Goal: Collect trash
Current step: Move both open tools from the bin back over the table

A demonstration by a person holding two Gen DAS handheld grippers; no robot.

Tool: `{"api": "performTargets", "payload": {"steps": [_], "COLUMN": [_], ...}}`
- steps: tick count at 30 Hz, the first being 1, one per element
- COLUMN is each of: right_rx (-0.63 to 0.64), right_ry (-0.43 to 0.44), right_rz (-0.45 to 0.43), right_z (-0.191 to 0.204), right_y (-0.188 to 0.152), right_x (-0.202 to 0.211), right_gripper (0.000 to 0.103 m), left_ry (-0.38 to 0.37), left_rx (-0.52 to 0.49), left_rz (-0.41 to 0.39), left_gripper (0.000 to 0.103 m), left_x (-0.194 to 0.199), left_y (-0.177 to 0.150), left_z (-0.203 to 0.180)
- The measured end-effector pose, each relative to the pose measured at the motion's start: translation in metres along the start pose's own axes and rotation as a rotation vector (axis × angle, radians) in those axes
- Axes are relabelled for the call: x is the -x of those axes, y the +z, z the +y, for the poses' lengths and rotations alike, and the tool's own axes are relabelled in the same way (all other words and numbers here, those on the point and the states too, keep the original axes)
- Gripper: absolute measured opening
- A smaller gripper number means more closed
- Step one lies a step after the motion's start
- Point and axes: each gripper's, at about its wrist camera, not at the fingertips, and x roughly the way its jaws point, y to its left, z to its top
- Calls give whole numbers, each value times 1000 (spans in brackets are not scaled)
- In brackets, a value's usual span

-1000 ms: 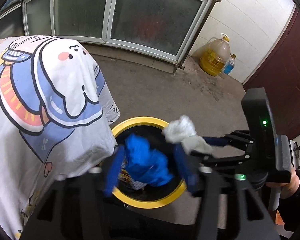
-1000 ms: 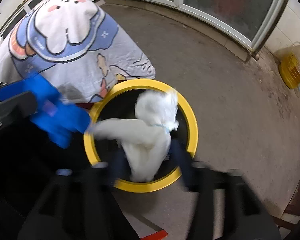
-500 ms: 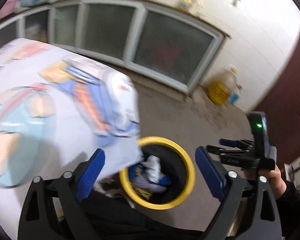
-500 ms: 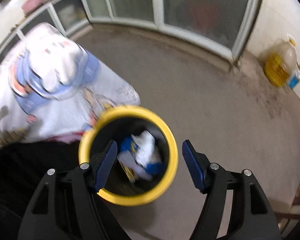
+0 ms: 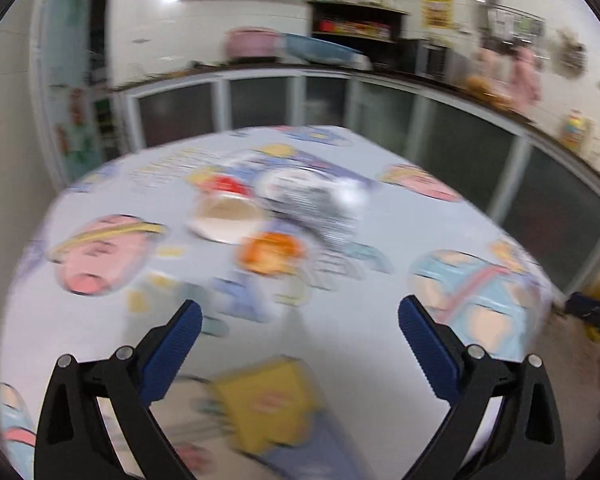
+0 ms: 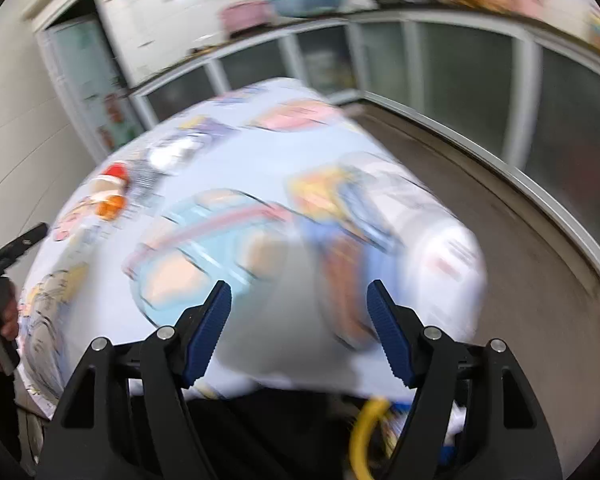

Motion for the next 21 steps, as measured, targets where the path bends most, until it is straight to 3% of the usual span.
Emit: {"api": "performTargets", "payload": {"steps": [2,5,9,16,21], "right_rx": [66,126,134,126,89], "right_ry": [26,68,90,57,67], "right_rz": [-5,0,35,121,159], "right_z": [37,82,121,153,155], "right_y": [27,63,105,156,170], "right_x": [-23,-56,-106,-193,-222], "right_gripper": [67,67,66,65,65], "left_ry": [81,134,150,180,169], "left_rx": [19,51,65,63,84], "left_rz": [-8,2,46,61,97], "left_gripper": [95,95,95,95,95], "left_x": [-7,-24,-54,-89,-113], "left_y": [9,19,30,50,57], "left_z": [25,50,69,81,94]}}
